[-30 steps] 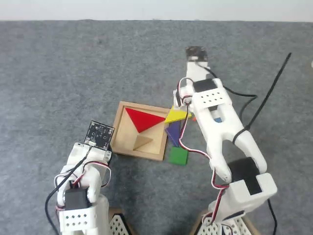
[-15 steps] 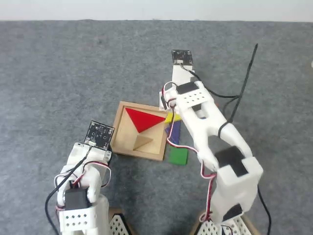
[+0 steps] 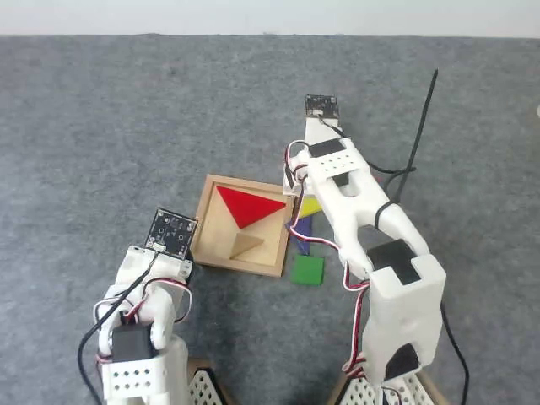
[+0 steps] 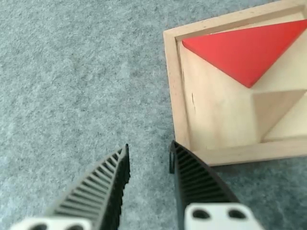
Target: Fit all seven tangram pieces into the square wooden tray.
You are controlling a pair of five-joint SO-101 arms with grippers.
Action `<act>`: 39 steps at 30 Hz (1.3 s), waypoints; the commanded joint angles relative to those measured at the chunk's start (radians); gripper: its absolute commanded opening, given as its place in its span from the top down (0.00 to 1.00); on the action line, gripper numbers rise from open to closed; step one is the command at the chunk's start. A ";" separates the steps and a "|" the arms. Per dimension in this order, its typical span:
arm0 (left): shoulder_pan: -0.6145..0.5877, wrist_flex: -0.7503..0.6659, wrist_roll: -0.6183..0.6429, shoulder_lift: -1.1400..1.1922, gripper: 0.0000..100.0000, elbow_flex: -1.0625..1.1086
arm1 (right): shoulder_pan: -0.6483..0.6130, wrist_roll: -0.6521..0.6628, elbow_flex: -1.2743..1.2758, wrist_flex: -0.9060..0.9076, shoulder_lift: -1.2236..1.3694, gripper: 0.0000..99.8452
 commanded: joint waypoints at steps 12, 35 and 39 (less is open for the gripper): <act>-0.003 -0.002 -0.009 -0.011 0.87 -0.004 | 0.030 0.034 -0.058 0.104 0.035 0.70; -0.005 -0.005 -0.009 -0.011 0.87 -0.004 | -0.018 0.060 -0.169 0.266 0.134 0.93; -0.005 -0.005 -0.009 -0.011 0.87 -0.004 | -0.004 0.064 -0.169 0.275 0.131 0.93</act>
